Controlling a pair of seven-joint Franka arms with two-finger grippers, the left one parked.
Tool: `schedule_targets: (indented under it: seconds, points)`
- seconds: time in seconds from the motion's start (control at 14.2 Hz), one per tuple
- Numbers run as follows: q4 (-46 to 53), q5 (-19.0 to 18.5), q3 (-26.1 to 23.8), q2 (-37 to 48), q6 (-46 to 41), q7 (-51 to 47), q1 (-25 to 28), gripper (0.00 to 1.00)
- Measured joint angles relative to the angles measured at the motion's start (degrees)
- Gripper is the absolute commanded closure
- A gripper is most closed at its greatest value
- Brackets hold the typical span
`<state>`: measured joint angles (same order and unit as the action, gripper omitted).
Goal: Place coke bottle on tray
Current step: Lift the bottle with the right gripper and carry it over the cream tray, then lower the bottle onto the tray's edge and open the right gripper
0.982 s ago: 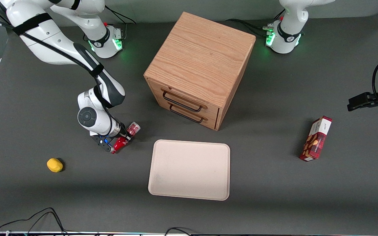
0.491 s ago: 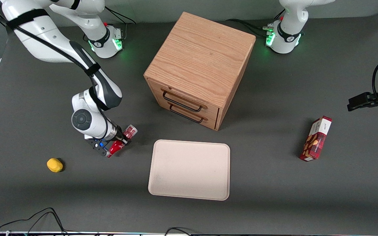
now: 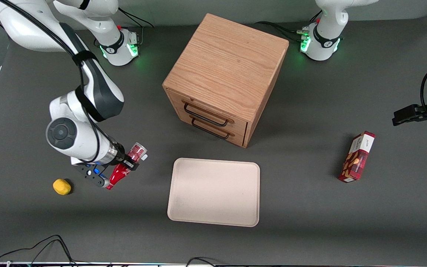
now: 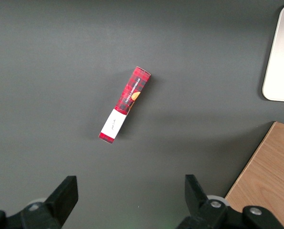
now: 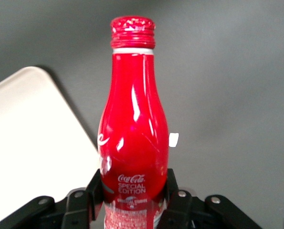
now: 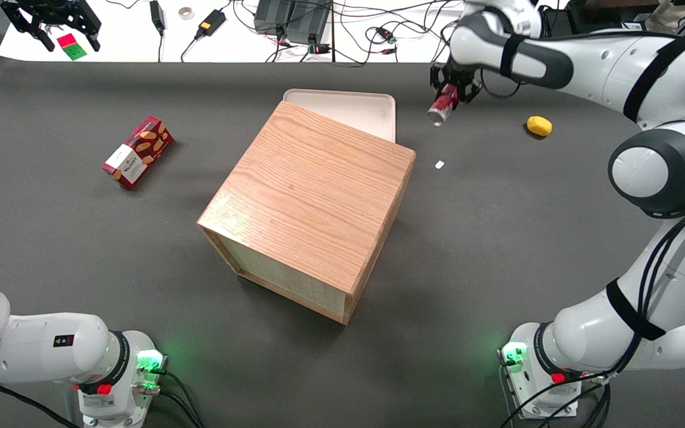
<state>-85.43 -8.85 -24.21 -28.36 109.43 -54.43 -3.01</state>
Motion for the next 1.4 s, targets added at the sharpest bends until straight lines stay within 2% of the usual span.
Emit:
schedule_targets:
  seconds: [0.28,0.49,0.63,0.91,1.19,1.26,1.4]
  points:
    - [12.82,-1.83,-2.70,-3.07,-5.53,8.61,-0.07,1.00]
    - [20.83,-2.87,-6.40,-9.14,-4.72,15.21,0.43,1.00]
    - [24.16,-2.97,-7.54,-13.71,-0.78,18.42,1.62,1.00]
    - [25.65,-3.65,-7.12,-21.68,5.04,19.75,6.73,1.00]
    - [25.94,-3.98,-3.93,-27.97,6.41,19.75,10.39,1.00]
    - [26.03,-4.18,-3.31,-29.25,6.57,19.75,10.46,0.97]
    - [26.08,-5.57,-2.63,-31.31,7.92,19.75,10.49,0.86]
